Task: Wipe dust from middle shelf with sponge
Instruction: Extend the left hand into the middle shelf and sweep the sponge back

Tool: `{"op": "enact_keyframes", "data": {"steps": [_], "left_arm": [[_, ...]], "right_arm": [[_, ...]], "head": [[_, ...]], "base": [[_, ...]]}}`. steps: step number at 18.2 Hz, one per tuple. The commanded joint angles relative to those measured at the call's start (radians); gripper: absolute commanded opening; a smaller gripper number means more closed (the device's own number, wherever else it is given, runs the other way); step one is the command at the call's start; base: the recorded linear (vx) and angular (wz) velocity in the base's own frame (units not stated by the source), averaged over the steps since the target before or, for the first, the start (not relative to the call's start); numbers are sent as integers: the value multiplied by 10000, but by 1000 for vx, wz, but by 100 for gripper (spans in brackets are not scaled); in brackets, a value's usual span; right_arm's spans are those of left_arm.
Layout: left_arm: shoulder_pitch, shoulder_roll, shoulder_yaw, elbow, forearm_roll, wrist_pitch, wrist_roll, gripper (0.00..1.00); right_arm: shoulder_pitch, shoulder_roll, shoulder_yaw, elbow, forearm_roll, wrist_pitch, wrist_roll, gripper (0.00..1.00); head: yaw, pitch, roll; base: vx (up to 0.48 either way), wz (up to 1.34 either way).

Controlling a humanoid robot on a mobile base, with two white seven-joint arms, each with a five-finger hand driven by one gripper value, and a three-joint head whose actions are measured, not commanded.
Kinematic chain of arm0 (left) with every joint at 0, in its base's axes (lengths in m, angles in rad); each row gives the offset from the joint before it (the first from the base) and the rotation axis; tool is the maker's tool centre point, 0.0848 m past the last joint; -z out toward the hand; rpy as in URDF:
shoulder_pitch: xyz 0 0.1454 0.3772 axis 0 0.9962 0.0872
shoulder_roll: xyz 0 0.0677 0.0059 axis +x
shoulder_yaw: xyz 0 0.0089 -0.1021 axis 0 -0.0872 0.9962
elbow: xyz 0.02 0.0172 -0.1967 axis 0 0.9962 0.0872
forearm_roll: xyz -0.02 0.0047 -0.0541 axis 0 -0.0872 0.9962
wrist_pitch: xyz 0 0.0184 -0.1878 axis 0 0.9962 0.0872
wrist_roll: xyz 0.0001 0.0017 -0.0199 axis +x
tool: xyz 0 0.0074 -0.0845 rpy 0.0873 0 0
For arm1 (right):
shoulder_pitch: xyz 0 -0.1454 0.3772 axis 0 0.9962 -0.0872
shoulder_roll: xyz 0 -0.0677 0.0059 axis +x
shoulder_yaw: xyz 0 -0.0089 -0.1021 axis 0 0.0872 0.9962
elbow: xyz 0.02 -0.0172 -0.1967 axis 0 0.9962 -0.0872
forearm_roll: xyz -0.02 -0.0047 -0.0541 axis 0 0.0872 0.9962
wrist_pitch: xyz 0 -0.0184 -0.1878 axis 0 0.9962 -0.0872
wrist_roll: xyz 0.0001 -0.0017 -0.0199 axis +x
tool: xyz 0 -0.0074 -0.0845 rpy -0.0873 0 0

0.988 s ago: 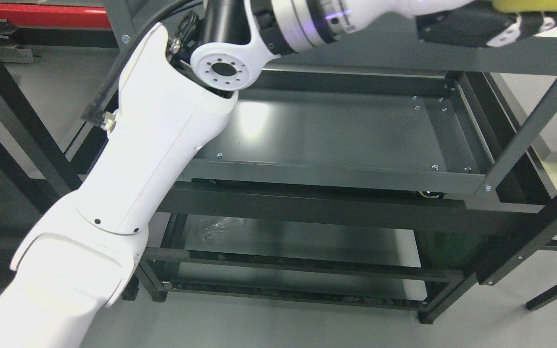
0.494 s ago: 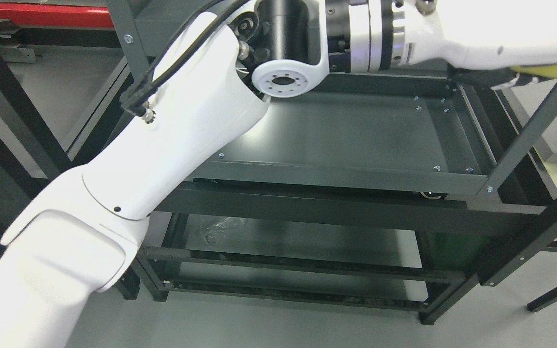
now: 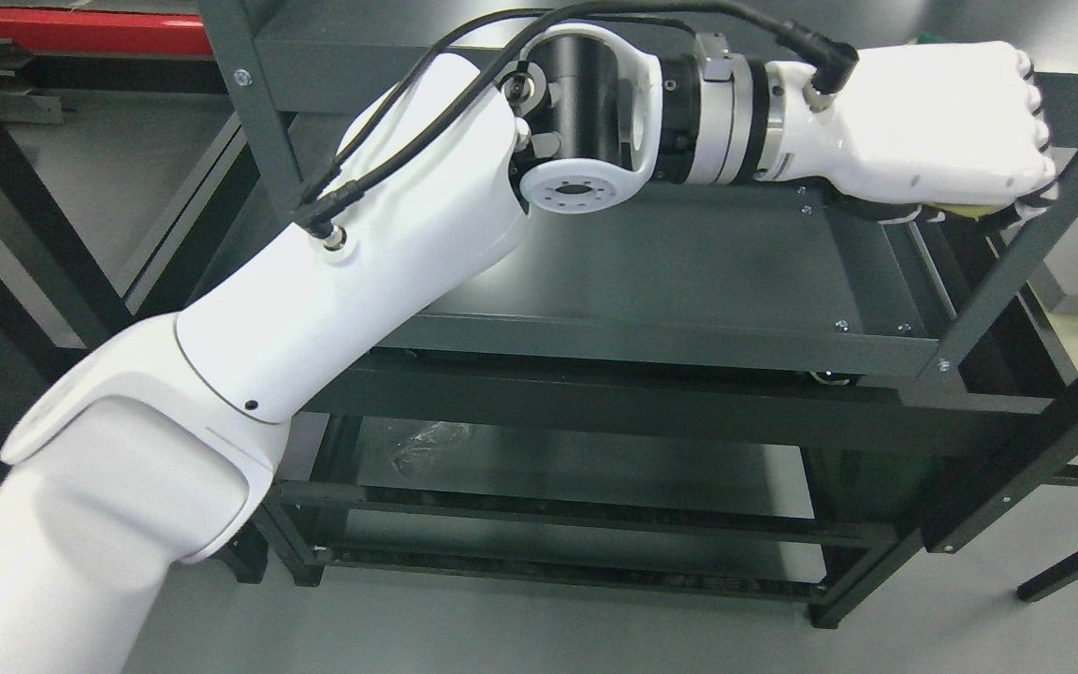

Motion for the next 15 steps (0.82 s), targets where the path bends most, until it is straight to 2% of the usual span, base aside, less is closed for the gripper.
{"op": "enact_keyframes", "data": {"steps": [1,8,15], "left_arm": [[320,175,386,144,-199,-433,-167,1],[1776,2666,2258,-1389,458,-1338,-1025,1],[2835,4875,3531,-3553,1762,-1370,-1624,1]], "right_arm": [[0,-175,0,-175,0,732,-5,100],[0,-175,0,-175,0,732,-5,100],[0,-175,0,-175,0,732,-5,100]], "head": [[0,0,0],[0,0,0],[0,0,0]], "base": [[0,0],[0,0],[0,0]]}}
